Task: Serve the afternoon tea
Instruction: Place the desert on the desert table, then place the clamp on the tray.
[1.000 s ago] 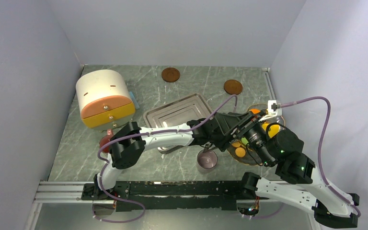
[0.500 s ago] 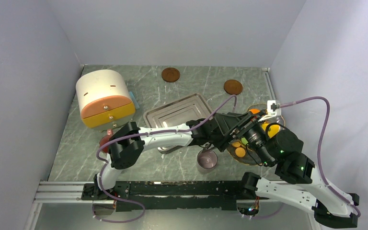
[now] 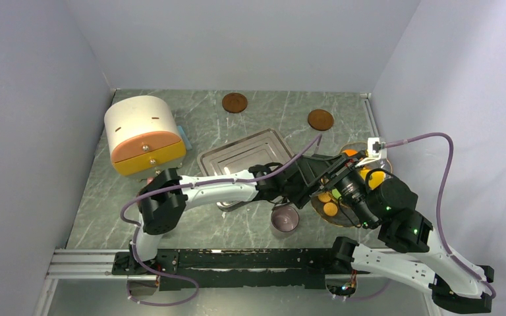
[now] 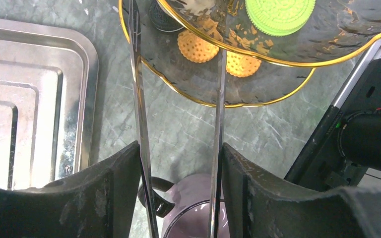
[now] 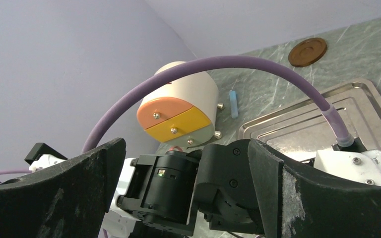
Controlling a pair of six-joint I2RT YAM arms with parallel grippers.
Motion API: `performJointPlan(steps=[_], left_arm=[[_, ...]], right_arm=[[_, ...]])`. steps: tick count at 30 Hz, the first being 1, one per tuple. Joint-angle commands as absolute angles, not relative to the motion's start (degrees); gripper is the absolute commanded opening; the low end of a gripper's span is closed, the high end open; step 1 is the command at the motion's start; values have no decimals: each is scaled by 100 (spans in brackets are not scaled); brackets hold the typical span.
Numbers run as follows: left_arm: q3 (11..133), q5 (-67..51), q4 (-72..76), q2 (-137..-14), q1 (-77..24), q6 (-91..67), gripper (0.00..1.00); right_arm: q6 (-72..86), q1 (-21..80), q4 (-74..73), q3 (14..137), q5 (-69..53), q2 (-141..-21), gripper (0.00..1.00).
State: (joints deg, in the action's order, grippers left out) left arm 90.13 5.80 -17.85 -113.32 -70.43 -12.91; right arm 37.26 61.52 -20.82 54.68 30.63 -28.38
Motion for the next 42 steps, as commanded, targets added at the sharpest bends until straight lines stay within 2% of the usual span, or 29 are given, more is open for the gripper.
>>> performJointPlan(steps=[1, 25, 42], left_arm=[[8964, 714, -1886, -11006, -7093, -1407, 61], [8035, 1316, -2066, -10022, -7019, -1978, 55], [6801, 2579, -2870, -8772, -6670, -3164, 52]], right_arm=[[3744, 6170, -1942, 5476, 3098, -2799, 98], [3799, 6170, -1943, 5449, 3046, -2816, 98], [3806, 6170, -1901, 5356, 3014, -2804, 98]])
